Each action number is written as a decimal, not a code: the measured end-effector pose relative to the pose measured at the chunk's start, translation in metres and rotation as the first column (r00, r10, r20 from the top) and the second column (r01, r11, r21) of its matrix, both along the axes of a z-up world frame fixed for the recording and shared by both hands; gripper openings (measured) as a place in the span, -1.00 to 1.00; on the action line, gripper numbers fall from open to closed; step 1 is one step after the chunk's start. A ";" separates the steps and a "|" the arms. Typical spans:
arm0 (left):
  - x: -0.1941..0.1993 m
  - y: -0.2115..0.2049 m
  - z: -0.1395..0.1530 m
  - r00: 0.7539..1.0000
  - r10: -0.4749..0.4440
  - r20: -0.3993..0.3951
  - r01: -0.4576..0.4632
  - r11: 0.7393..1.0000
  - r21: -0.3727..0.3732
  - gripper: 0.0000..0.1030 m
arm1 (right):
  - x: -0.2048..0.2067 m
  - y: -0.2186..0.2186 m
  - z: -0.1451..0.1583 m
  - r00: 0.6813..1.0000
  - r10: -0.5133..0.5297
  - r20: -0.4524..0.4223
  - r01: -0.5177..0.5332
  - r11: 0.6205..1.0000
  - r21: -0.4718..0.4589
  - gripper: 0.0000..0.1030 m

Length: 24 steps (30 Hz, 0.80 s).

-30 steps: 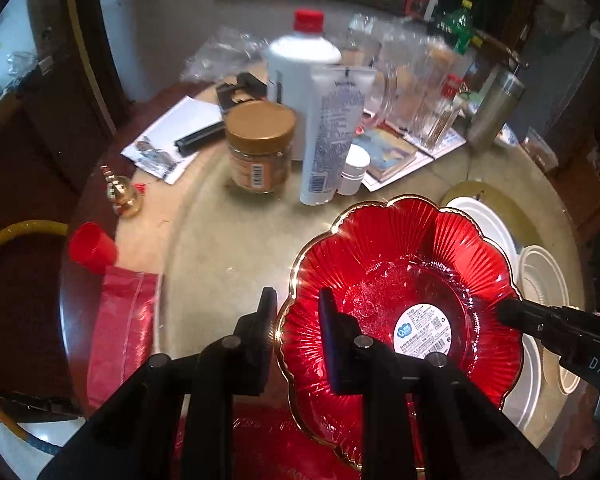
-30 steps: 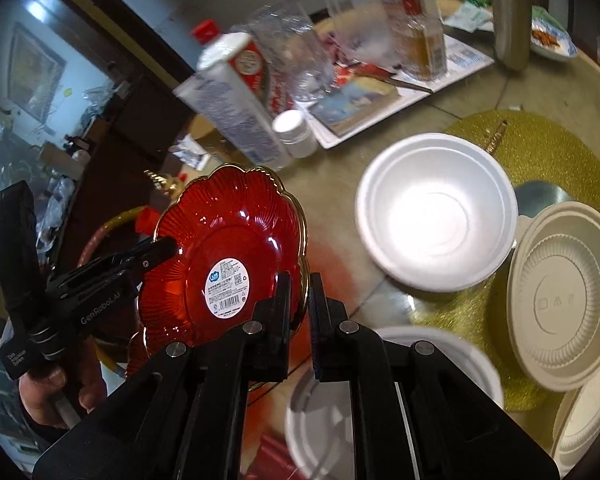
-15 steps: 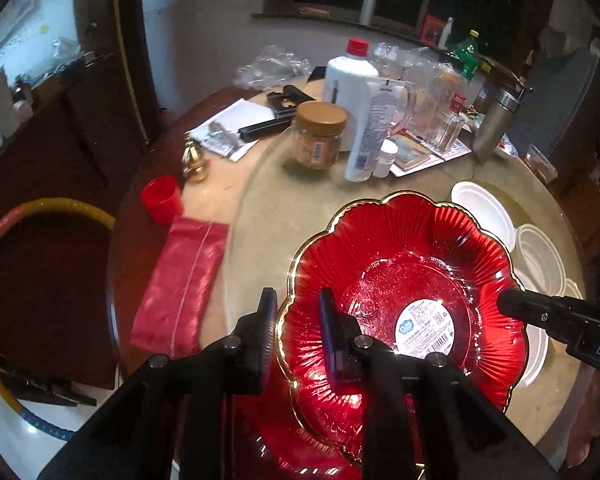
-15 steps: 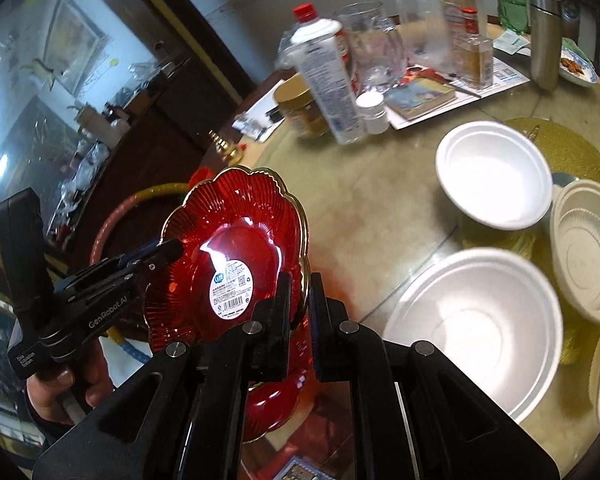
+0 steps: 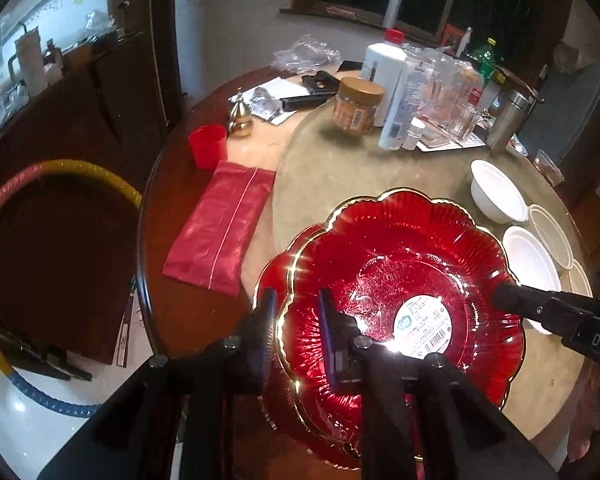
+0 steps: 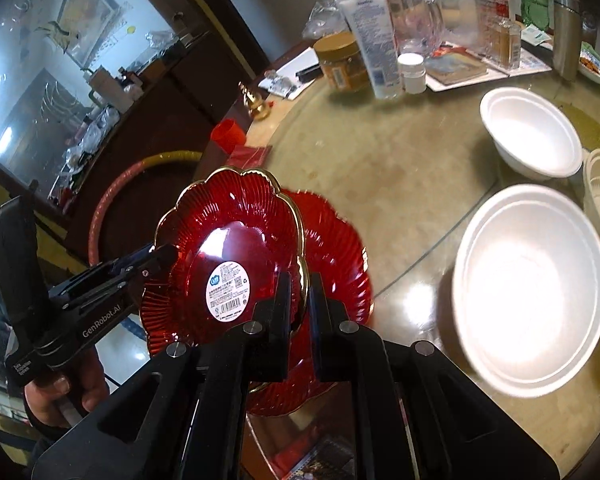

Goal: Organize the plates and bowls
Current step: 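Lower the small red plate onto the wedding plate held by the right tool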

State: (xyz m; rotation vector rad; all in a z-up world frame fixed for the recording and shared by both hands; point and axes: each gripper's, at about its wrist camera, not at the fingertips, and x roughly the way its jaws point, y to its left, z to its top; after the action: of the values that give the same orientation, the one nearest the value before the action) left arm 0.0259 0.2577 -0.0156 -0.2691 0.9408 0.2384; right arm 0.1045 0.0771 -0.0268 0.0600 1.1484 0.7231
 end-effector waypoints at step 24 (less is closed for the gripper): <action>-0.008 -0.016 -0.030 0.999 0.047 -0.009 -0.047 0.997 0.057 -0.63 | -0.005 -0.006 -0.032 1.000 -0.030 -0.002 0.030 0.999 -0.036 -0.85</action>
State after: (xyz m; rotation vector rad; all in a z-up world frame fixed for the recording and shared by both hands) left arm 0.0175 0.2422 -0.0454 -0.2378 0.9373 0.3099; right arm 0.0992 0.0714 -0.0584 0.0479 1.1599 0.6755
